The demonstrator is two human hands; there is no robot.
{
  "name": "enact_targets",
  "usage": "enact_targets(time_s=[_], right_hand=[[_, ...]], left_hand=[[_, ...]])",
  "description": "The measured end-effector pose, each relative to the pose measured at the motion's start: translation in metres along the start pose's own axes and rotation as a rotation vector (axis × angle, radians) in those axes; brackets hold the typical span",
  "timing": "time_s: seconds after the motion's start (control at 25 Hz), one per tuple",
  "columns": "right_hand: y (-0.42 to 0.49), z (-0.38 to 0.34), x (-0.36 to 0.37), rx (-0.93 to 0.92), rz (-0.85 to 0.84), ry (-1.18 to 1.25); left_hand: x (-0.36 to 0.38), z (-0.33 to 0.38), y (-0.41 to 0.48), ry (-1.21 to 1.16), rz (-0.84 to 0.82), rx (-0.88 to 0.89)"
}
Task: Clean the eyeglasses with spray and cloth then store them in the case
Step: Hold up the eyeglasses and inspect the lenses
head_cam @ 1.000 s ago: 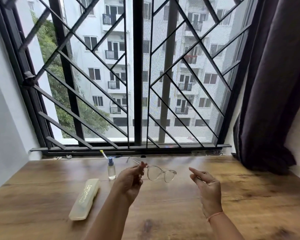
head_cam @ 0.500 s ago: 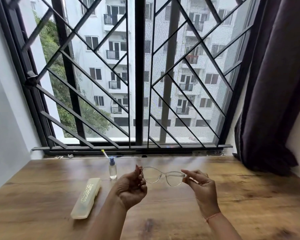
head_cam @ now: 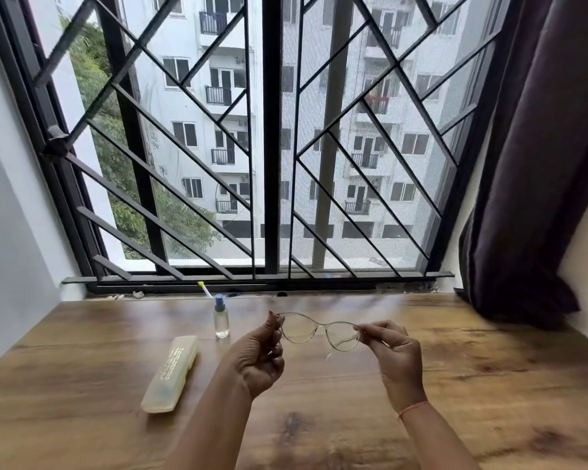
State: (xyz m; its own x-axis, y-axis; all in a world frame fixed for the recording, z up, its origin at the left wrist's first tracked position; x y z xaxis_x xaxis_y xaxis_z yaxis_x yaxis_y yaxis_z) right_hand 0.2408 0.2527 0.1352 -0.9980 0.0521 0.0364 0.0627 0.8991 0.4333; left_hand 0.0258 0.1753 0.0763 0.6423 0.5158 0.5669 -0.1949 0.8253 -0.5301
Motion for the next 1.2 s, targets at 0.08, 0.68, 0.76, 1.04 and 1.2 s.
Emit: enact_targets(time_s=[0.08, 0.68, 0.76, 1.04, 1.2], right_hand=[[-0.001, 0.0, -0.002, -0.007, 0.009, -0.015], [-0.001, 0.007, -0.013, -0.004, 0.096, -0.008], [-0.001, 0.007, -0.013, -0.011, 0.1, -0.015], [-0.001, 0.011, -0.011, -0.019, 0.08, -0.023], [-0.003, 0.012, -0.011, -0.037, 0.073, -0.044]], left_hand=[[-0.008, 0.001, 0.001, 0.06, 0.057, 0.031], [-0.014, 0.069, -0.042, 0.673, 0.213, 0.916], [-0.002, 0.074, -0.054, 0.794, 0.213, 1.082], [0.011, 0.075, -0.071, 0.841, 0.211, 1.336], [0.01, 0.074, -0.069, 0.852, 0.205, 1.347]])
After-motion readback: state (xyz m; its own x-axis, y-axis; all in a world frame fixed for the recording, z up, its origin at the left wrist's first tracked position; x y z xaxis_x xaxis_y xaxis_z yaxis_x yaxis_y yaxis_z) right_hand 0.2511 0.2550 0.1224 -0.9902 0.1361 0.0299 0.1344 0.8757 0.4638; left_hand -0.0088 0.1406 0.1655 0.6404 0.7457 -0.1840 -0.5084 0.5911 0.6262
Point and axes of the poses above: each hand's wrist, its own y-axis towards the middle knuckle, its own x-axis out of the palm, z = x × y, the point moved 10 cm from there along y, towards the middle knuckle, and after that the axes turned 3 degrees about z, right-handed, at the moved point
